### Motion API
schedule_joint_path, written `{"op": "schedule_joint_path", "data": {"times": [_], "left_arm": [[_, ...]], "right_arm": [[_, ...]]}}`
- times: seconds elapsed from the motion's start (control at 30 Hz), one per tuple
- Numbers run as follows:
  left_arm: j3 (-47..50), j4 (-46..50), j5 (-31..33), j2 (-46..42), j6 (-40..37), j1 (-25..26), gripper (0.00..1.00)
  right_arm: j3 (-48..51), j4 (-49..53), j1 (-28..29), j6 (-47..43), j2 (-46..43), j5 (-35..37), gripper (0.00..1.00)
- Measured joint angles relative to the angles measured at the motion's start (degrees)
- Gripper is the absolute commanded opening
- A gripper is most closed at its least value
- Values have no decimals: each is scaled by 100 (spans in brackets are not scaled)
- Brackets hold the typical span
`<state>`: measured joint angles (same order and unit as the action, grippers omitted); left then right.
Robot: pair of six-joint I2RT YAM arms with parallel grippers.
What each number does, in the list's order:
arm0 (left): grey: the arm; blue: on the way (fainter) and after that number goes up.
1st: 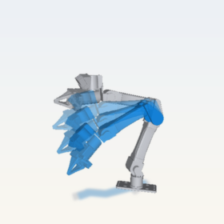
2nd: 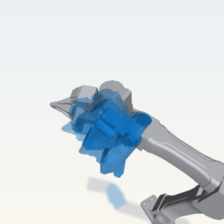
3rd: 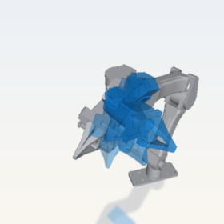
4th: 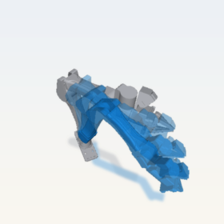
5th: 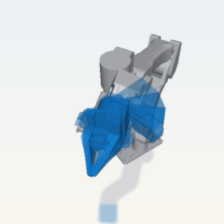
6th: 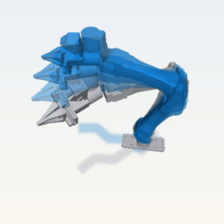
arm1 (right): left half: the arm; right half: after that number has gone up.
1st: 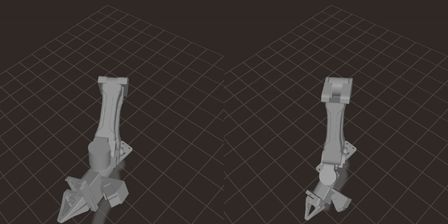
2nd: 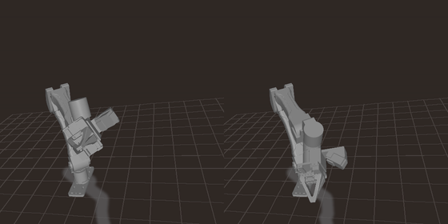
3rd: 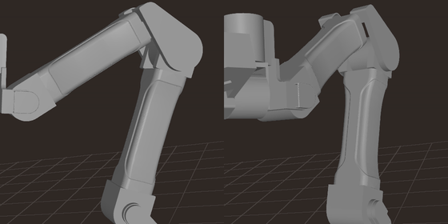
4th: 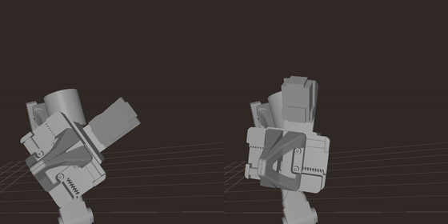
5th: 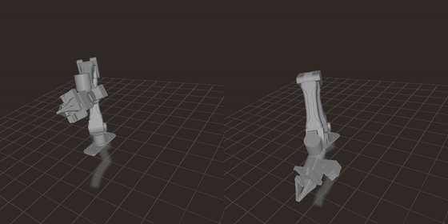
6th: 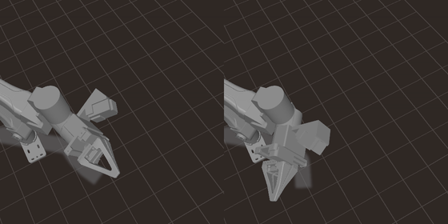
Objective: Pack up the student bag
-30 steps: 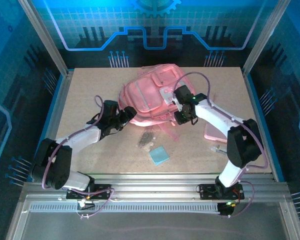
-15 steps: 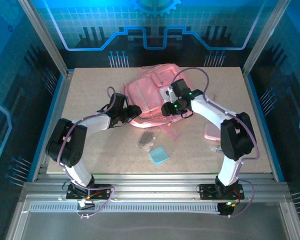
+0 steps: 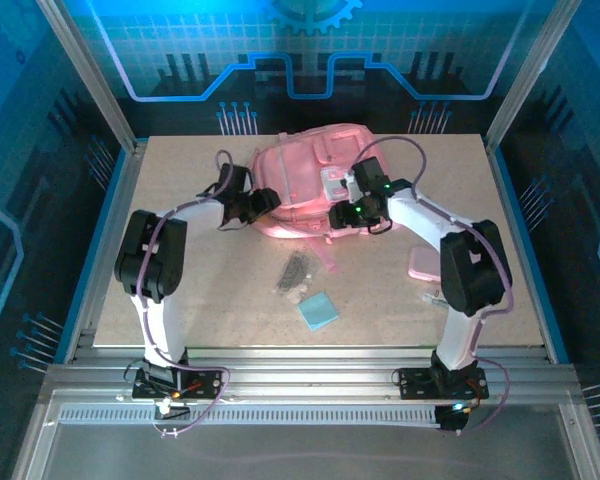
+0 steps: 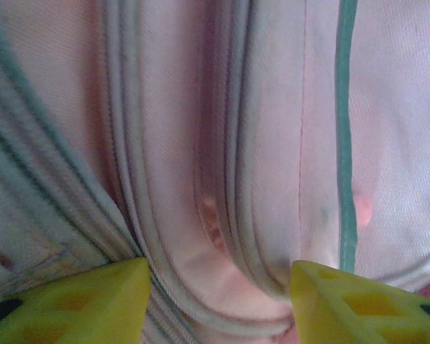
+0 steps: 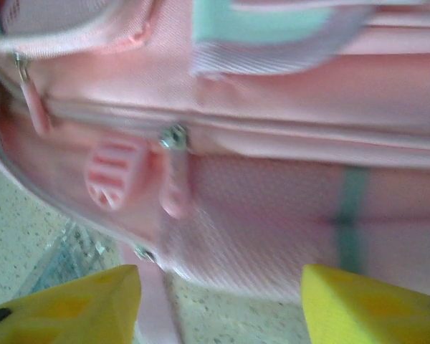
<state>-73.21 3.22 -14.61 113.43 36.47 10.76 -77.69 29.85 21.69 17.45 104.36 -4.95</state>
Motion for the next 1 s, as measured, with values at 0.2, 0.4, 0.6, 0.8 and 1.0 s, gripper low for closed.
{"op": "schedule_joint_path", "data": {"times": [0.2,0.4,0.6,0.8,1.0], "left_arm": [[-400,890,361,-114,-413,-212,74],[-382,1740,887,-940,-673,345,75],[-595,2096,1119,-1211,-654,1272,73],[-1047,2358,1272,-811,-573,1779,73],[-1749,2601,1528,116,-505,1982,70]], "right_arm": [[509,-219,-776,162,-520,173,74],[916,-702,-1397,496,-466,-33,74],[1172,-1661,-1421,848,-219,-549,59],[1320,-2271,-1351,1303,186,-828,32],[1646,-2833,-1156,1676,269,-927,23]]}}
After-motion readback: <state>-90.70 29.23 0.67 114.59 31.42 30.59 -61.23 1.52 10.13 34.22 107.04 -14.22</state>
